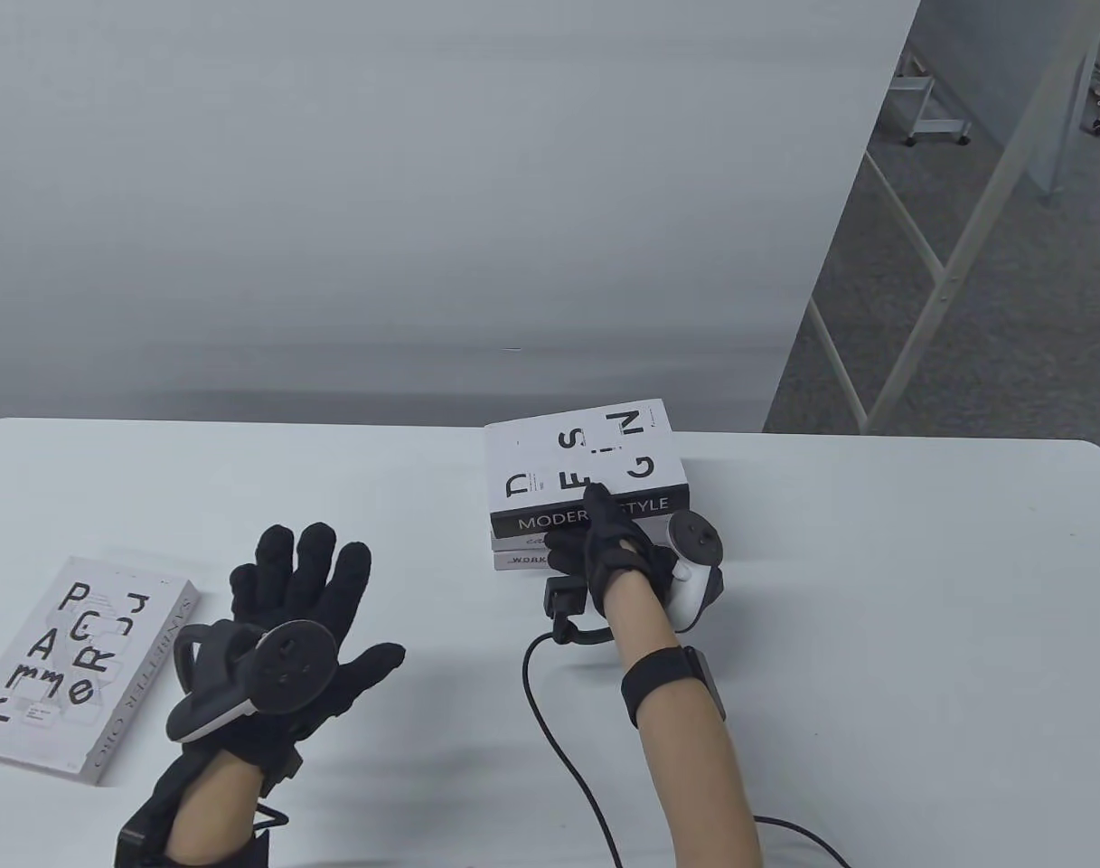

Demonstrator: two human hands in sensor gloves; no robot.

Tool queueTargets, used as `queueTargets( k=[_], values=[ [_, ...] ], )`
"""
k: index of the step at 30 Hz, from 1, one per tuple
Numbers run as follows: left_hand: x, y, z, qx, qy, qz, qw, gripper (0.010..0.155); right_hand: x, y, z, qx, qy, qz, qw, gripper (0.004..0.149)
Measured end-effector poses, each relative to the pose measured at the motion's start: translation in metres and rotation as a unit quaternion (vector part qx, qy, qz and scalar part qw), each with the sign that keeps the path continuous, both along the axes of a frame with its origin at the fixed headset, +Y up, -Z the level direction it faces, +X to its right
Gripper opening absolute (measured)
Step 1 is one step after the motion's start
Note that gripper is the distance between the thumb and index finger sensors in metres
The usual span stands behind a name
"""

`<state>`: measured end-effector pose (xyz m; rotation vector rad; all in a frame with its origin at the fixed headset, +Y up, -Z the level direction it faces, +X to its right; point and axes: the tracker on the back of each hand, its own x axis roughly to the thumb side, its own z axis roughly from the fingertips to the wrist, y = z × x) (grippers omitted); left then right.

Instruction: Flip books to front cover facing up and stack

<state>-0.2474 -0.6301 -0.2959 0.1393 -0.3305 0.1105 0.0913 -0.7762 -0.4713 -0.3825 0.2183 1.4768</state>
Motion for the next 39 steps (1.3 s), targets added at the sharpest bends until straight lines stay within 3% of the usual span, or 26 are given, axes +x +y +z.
queueTargets(
  k=[11,18,22,27,32,39],
  values=[
    [-0.002,-0.001,-0.001,-0.012,0.003,0.005,1.000,0.095,-0.009,0.000,0.003,-0.001,0.032,-0.047,0.998,0.075],
    [-0.001,-0.002,-0.001,-0.017,0.004,0.001,1.000,0.095,-0.017,-0.002,0.011,0.002,0.094,-0.073,0.993,0.080],
    [0.001,-0.003,-0.002,-0.019,0.003,-0.003,1.000,0.095,-0.016,-0.001,0.014,0.013,0.090,-0.042,0.995,0.080],
    [0.006,-0.006,-0.003,-0.021,-0.001,-0.010,1.000,0.095,-0.006,0.009,0.017,0.056,0.125,0.067,0.988,0.078],
    [0.015,-0.014,-0.006,-0.031,-0.007,-0.028,0.999,0.095,0.011,0.019,0.029,0.106,0.169,0.176,0.964,0.077],
    [0.031,-0.032,-0.012,-0.043,-0.023,-0.055,0.997,0.095,0.037,0.035,0.066,0.205,0.206,0.320,0.902,0.077]
  ],
)
